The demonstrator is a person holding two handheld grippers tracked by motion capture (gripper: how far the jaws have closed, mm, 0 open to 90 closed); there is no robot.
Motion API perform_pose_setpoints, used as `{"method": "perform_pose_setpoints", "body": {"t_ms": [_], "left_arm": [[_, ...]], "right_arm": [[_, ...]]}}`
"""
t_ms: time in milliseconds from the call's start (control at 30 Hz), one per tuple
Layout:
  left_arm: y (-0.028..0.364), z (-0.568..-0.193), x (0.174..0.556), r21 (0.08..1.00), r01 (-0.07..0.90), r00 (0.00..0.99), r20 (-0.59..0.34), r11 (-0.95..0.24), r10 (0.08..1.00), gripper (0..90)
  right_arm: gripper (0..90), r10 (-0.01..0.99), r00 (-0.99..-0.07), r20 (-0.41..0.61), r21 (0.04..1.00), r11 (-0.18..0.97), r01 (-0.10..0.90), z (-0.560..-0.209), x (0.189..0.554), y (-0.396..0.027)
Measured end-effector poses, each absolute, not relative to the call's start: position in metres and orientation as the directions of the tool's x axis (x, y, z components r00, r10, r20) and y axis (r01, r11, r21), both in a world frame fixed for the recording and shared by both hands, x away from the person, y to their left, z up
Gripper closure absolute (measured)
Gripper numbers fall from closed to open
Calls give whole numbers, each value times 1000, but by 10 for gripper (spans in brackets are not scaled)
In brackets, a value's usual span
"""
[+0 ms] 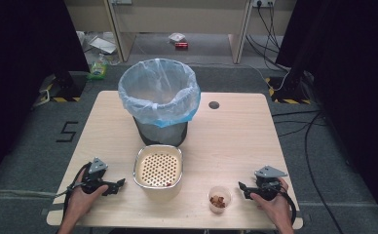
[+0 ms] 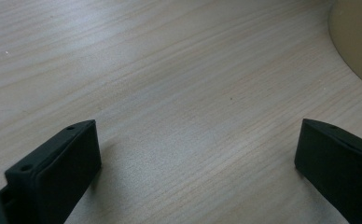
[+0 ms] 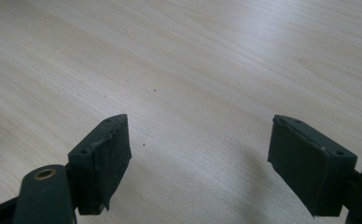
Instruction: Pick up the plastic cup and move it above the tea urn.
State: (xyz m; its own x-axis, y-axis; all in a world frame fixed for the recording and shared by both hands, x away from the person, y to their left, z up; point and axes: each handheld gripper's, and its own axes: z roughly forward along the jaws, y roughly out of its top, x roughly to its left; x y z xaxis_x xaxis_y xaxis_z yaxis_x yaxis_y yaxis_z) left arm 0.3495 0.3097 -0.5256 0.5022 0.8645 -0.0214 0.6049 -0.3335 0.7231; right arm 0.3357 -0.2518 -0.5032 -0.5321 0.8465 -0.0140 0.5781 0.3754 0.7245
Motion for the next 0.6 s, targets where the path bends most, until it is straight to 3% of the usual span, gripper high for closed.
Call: {"method": "perform_pose_setpoints", "body": {"t_ms": [167,600], "left_arm": [[310,-526,349,723,605,502,-21,-333,865,0],[310,-526,349,723,605,502,-21,-333,865,0]], "right_arm": [[255,844,-536,-19,735,375,564,-500,335,-251],[503,779,-627,-2,786,388,480,-467,317,-228]]}}
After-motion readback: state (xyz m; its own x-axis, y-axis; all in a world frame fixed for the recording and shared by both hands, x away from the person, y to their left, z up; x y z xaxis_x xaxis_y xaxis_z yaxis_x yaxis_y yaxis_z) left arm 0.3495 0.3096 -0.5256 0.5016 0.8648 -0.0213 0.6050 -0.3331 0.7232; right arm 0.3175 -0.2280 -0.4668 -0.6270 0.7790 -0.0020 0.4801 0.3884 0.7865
